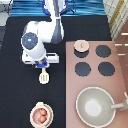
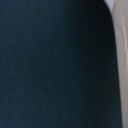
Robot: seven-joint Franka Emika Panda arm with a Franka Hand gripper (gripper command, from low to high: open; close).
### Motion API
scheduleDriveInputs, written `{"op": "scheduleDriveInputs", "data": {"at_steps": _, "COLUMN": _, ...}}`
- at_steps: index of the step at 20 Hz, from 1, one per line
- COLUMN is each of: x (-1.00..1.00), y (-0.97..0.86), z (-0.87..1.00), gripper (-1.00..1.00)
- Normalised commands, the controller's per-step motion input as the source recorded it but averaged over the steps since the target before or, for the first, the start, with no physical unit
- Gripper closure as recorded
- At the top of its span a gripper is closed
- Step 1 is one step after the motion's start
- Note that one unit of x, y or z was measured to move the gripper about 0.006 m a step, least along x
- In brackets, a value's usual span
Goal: Take the lid off the pot, put the pot on the plate, and use the tool to push the pot to the front of the table.
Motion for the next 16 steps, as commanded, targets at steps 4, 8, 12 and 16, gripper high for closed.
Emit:
{"op": "scheduleDriveInputs", "data": {"at_steps": 4, "x": -0.57, "y": 0.09, "z": 0.88, "gripper": -1.00}}
{"op": "scheduleDriveInputs", "data": {"at_steps": 8, "x": -0.44, "y": 0.02, "z": 1.00, "gripper": -1.00}}
{"op": "scheduleDriveInputs", "data": {"at_steps": 12, "x": -0.24, "y": 0.00, "z": 1.00, "gripper": -1.00}}
{"op": "scheduleDriveInputs", "data": {"at_steps": 16, "x": -0.03, "y": 0.00, "z": 1.00, "gripper": -1.00}}
